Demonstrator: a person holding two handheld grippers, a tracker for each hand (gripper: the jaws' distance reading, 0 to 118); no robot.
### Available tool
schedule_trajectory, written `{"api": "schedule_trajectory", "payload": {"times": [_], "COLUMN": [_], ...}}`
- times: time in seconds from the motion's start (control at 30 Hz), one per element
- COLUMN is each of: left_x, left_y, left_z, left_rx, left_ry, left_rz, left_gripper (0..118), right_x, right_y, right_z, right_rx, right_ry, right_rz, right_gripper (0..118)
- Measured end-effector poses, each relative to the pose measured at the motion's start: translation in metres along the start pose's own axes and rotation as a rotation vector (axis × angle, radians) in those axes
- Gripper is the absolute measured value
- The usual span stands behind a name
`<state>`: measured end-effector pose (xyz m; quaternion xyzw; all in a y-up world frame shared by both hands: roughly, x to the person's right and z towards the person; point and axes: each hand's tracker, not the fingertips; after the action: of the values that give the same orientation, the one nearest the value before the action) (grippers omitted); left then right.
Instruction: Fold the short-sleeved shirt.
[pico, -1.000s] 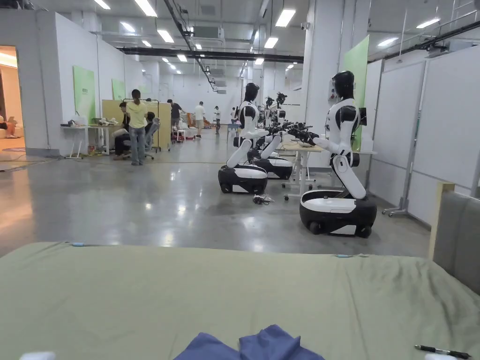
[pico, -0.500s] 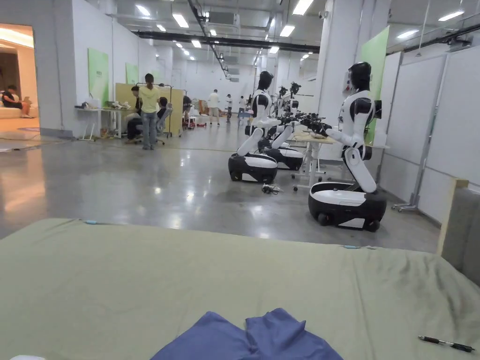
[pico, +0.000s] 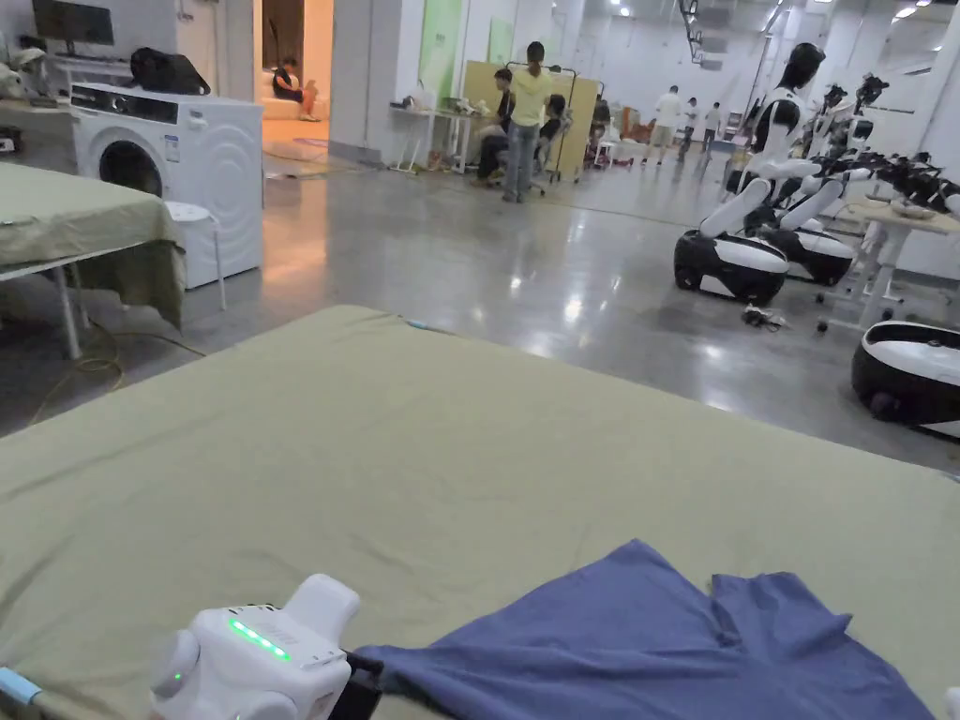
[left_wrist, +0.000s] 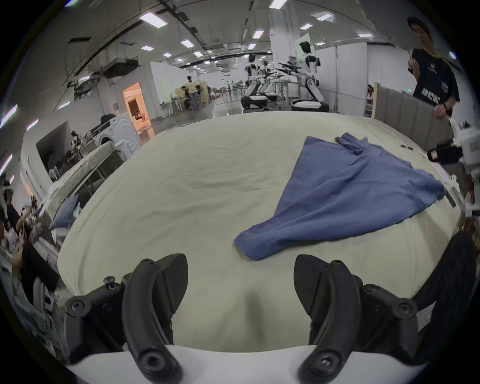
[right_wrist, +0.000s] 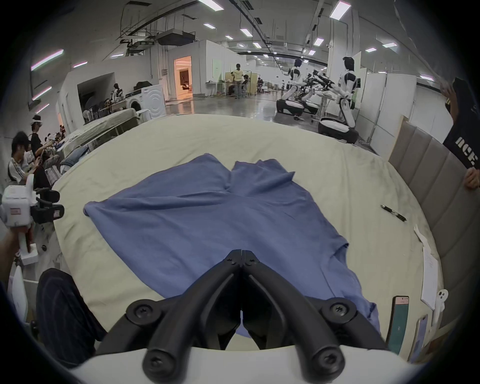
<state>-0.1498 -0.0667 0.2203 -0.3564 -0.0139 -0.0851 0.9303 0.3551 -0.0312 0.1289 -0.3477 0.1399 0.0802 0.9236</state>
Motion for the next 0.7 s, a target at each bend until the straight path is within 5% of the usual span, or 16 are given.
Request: {"api": "schedule_trajectory", "payload": {"times": [0.33,0.37,0.4,0.43,0.53,0.7], "left_x": [0.004,0.005,0.004,0.004,0.014,0.001], "left_y": [0.011,0.012,0.013,0.017,0.018,0.025], "left_z": [-0.111,-0.118,-0.123,-0.125,-0.084,-0.044], "left_rx": [-0.134,-0.133,-0.13,-0.124,-0.114,-0.048], "left_ry": [-0.067,-0.077,-0.123,-0.226,-0.16,-0.197], "left_rz": [-0.064,-0.056,-0.031,0.057,-0.027,0.107], "left_gripper": [77,50,11,11,11,11], "right_x": [0.002,0.008,0.013,0.017,0.032,0.073], "right_y": [-0.001,0.001,0.004,0.013,0.027,0.067], "right_z": [0.0,0.0,0.0,0.004,-0.006,-0.067], "right_rx": [-0.062,-0.066,-0.07,-0.074,-0.1,-0.146], "right_ry": [-0.052,-0.064,-0.078,-0.098,-0.124,-0.154], "right_rz": [0.037,0.032,0.028,0.024,-0.001,-0.048], "right_gripper": [0,0,0,0,0,0]}}
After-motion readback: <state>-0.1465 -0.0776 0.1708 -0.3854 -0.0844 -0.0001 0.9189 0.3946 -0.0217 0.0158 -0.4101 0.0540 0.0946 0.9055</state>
